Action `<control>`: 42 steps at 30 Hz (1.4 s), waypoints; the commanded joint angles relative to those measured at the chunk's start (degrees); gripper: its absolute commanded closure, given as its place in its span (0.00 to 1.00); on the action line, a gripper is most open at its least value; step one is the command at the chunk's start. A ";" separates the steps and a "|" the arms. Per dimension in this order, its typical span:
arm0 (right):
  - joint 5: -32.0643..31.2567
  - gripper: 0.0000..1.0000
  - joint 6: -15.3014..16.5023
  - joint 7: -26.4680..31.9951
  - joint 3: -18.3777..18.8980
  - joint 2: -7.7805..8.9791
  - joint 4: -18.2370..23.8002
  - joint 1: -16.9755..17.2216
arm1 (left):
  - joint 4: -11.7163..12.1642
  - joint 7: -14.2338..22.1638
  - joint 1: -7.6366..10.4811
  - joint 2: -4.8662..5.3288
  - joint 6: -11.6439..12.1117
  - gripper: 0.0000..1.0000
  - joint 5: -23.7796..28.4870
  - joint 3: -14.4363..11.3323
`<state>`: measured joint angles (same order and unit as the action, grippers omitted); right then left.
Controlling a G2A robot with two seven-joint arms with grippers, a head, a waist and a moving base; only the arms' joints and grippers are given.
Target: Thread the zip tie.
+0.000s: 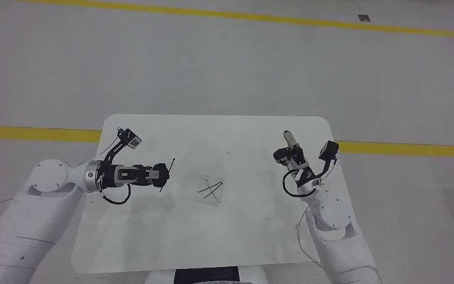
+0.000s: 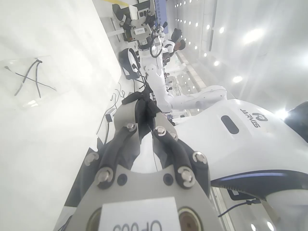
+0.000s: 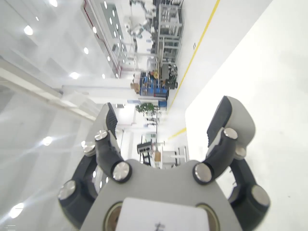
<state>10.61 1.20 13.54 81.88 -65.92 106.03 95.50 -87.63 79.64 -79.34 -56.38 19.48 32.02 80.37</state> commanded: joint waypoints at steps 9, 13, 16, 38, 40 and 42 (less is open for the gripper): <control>-9.83 0.00 -2.01 7.53 -10.86 -0.94 -5.04 -12.19 | 0.00 0.00 0.00 0.00 0.00 1.00 0.00 0.00; -9.54 0.00 -2.09 7.10 -12.38 -1.29 -6.17 -13.68 | 0.00 0.00 0.00 0.00 0.00 1.00 0.00 0.00; -9.54 0.00 -2.09 7.10 -12.38 -1.29 -6.17 -13.68 | 0.00 0.00 0.00 0.00 0.00 1.00 0.00 0.00; 6.28 0.00 0.18 31.50 -17.15 -2.03 -14.89 -21.61 | -3.14 0.00 -0.31 0.65 0.00 1.00 -4.29 -2.51; 8.49 0.00 0.41 34.58 -18.23 -2.26 -16.75 -23.18 | -3.01 0.00 -0.18 0.90 0.00 1.00 -4.34 -2.59; 10.37 0.00 0.87 38.45 -19.29 -2.43 -17.98 -24.54 | -3.00 0.00 -0.04 1.11 0.00 1.00 -4.07 -2.64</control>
<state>20.14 1.61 49.78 63.05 -68.29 88.67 71.70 -90.54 79.64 -79.49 -55.39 19.48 27.87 77.77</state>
